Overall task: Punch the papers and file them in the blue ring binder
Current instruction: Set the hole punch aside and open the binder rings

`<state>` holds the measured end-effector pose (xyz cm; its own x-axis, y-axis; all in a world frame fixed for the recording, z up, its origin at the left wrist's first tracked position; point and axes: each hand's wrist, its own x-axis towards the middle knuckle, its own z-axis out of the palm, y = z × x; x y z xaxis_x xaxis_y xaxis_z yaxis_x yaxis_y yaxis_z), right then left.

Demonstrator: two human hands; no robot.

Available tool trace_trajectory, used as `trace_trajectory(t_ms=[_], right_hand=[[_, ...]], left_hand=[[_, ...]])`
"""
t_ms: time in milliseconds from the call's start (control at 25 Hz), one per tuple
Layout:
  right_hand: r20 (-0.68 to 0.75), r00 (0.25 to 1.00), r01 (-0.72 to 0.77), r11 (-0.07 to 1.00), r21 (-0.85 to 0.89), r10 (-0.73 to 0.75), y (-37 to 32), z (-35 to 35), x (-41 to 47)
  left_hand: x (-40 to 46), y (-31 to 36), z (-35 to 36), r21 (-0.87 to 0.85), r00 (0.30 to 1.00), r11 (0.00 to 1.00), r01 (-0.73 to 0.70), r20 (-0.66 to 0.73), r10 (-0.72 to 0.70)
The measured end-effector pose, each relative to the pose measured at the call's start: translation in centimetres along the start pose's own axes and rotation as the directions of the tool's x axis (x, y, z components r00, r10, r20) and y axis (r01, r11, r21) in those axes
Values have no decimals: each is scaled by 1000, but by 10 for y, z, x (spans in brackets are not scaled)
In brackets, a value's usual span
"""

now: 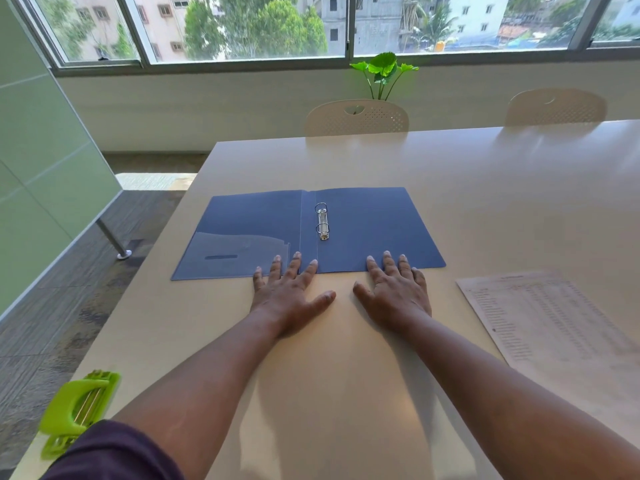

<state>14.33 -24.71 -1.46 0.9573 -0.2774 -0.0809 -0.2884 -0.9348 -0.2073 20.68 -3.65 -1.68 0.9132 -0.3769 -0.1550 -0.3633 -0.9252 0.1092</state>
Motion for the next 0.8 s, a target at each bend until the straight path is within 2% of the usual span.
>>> trace_trajectory(t_ms=[800], right_hand=[[11, 1000, 19, 1000, -3, -19, 21, 7, -134]], left_hand=[[-138, 30, 23, -19, 999, 1000, 24, -38, -24]])
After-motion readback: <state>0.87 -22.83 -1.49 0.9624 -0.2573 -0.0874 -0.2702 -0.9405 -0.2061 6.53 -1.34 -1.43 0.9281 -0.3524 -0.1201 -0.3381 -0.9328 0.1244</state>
